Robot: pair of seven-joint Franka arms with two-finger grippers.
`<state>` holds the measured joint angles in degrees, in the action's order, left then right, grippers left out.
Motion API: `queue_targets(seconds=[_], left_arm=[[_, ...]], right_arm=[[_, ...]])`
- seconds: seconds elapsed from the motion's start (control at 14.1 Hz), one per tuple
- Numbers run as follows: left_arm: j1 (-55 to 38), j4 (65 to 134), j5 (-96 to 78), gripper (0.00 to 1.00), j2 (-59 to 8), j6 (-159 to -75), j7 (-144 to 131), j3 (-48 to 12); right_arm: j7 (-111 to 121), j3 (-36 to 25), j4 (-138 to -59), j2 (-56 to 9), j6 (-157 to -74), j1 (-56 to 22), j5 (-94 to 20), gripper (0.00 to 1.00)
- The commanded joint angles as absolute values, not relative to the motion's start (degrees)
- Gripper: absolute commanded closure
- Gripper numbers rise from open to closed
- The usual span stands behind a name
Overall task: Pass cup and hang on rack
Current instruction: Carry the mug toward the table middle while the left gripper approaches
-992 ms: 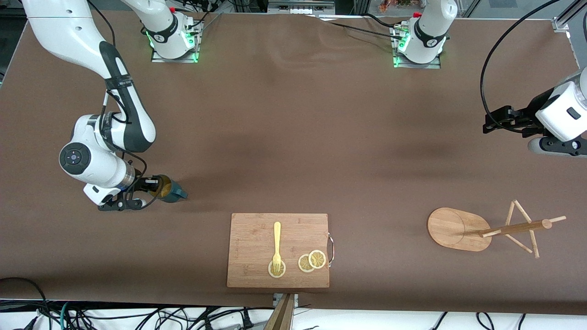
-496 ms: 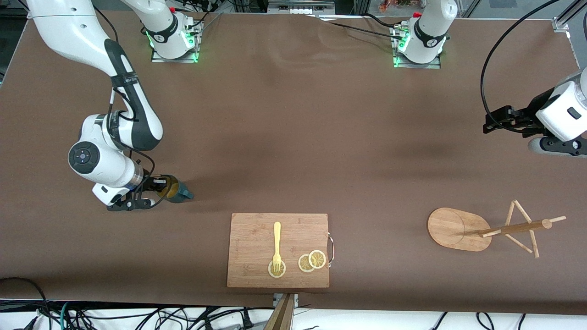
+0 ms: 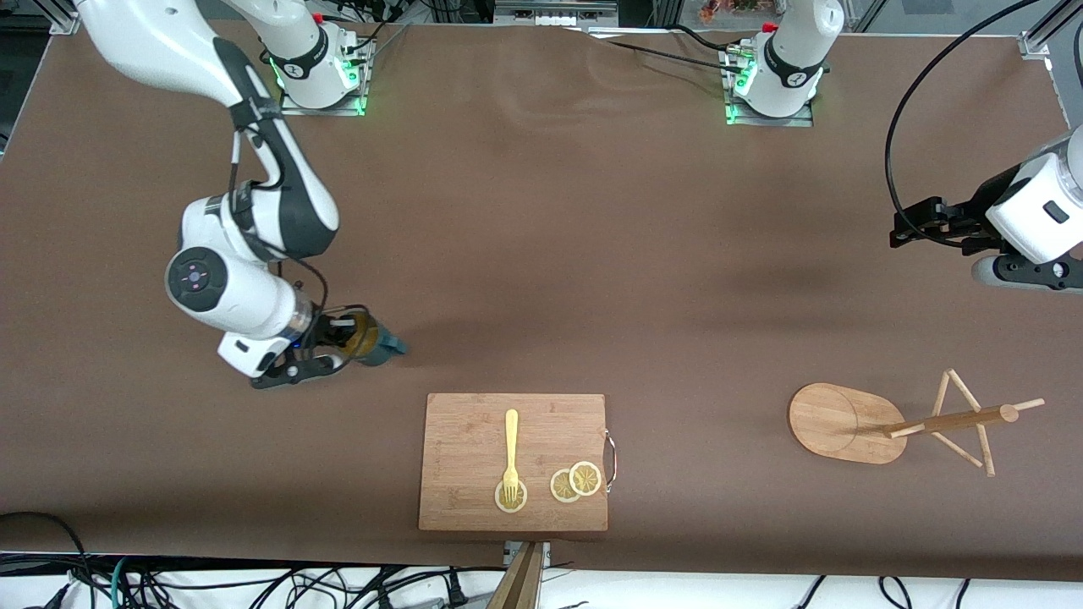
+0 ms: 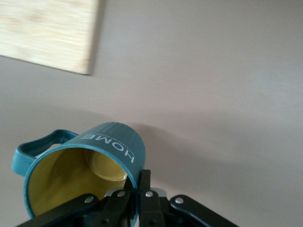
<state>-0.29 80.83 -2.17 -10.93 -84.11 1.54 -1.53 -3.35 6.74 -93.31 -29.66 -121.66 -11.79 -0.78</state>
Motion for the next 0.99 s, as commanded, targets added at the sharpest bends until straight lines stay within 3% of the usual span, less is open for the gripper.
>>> queue_targets(seconds=[0.0,0.28,0.64,0.92], left_arm=[[-0.4,79.1,-1.6,0.00,-11.8,-83.8,1.6,-1.5],[0.0,79.0,-1.8,0.00,-12.1,-83.7,1.8,-1.5],[0.3,79.4,-3.2,0.00,-12.1,-83.7,2.3,-1.2],[-0.4,81.2,-5.3,0.00,-12.1,-83.4,11.0,-1.1]], right_arm=[[-9.8,6.6,-90.1,-29.9,-118.6,-18.2,-1.2,0.95],[-23.5,6.7,-84.5,-33.8,-118.5,-26.0,-1.4,0.95],[-35.1,6.3,-73.0,-43.4,-118.1,-38.2,-1.0,0.95],[-35.5,5.7,-69.9,-47.8,-121.0,-46.7,1.0,0.95]])
